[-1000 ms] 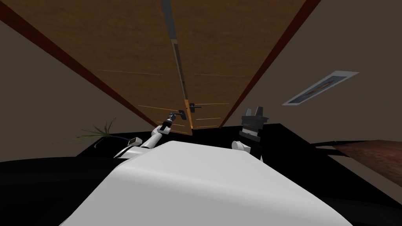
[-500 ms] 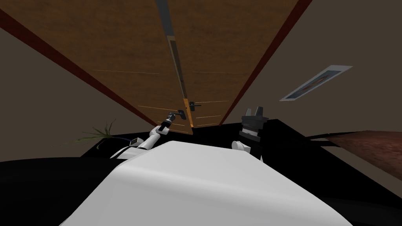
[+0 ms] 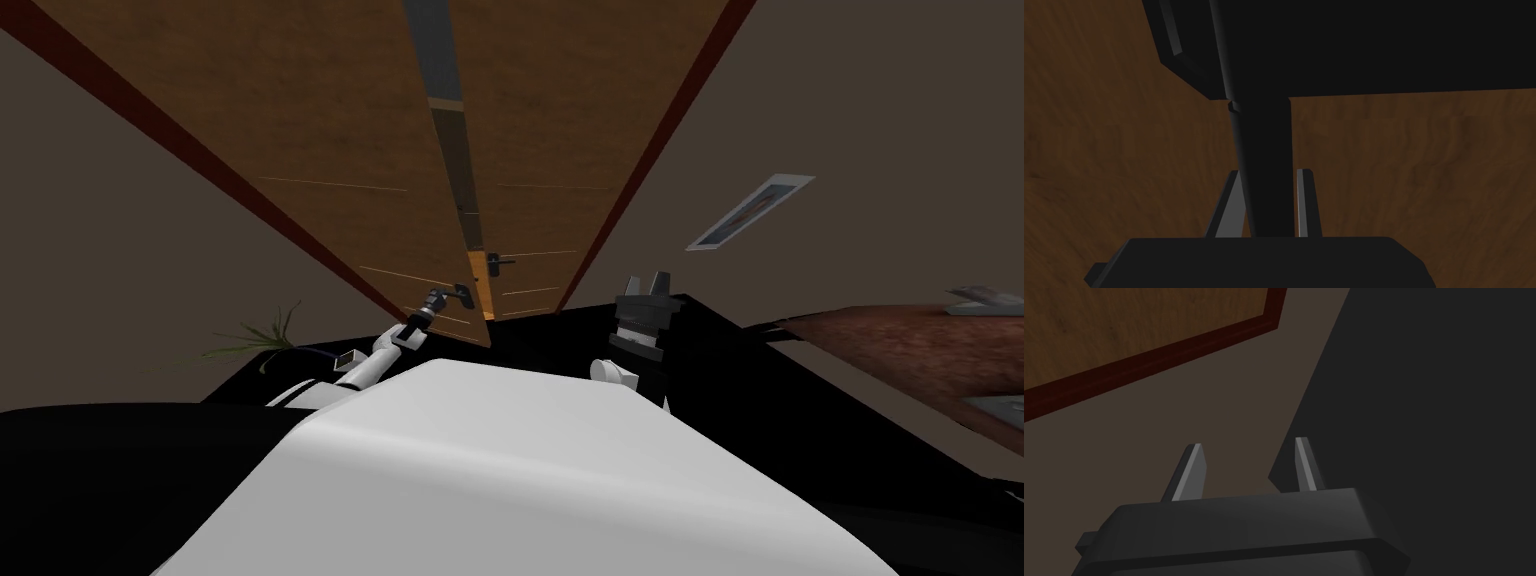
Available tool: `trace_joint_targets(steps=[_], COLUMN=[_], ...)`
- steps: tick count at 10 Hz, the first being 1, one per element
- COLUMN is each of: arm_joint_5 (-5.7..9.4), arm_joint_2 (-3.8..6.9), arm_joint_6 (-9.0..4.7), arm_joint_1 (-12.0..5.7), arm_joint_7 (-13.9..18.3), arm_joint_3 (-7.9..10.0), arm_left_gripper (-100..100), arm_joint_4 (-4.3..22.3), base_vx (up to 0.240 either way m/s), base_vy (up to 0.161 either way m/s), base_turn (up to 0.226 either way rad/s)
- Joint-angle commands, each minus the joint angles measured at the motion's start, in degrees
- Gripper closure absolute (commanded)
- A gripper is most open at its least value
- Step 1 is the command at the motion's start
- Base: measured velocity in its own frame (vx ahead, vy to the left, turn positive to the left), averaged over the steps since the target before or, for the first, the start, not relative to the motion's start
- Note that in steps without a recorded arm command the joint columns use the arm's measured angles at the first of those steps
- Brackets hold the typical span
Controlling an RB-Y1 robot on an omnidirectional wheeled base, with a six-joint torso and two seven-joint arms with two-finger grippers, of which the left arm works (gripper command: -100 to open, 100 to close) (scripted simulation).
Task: Pull the door open
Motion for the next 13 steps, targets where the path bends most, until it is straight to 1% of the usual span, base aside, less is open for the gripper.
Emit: trace_joint_targets(steps=[1,2,3,4,5,6,7,8,9,10,12,13], arm_joint_5=[-0.30,-0.37,-0.14,-0.31,-0.39,-0.43,-0.52,-0.57,-0.67,-0.71,-0.86,-0.70], arm_joint_2=[0.72,1.13,1.33,2.18,2.70,2.99,3.60,3.91,4.53,4.83,5.83,5.80], arm_joint_6=[-1.53,-2.08,-1.40,-3.06,-4.11,-4.69,-5.92,-6.55,-7.79,-8.39,-10.40,-9.88], arm_joint_1=[1.48,1.89,1.63,2.56,2.99,3.22,3.72,3.97,4.48,4.72,5.54,4.54], arm_joint_7=[1.16,1.62,1.26,2.07,2.54,2.79,3.34,3.62,4.17,4.43,5.32,5.07], arm_joint_3=[-1.45,-1.88,-0.99,-1.66,-2.01,-2.21,-2.62,-2.83,-3.25,-3.45,-4.13,-3.57], arm_left_gripper=[100,100,100,100,100,100,100,100,100,100,100,100], arm_joint_4=[-1.59,-1.89,-1.23,-1.18,-1.14,-1.12,-1.08,-1.06,-1.01,-0.99,-0.92,0.29], base_vx=[-0.173,-0.172,-0.079,-0.139,-0.218,-0.186,-0.181,-0.141,-0.161,-0.141,-0.175,-0.079], base_vy=[0.053,0.093,0.055,0.047,0.059,0.069,0.106,0.118,0.105,0.097,0.095,0.059], base_turn=[-0.066,-0.066,0.000,-0.133,-0.186,-0.095,-0.120,-0.101,-0.133,-0.109,-0.105,-0.019])
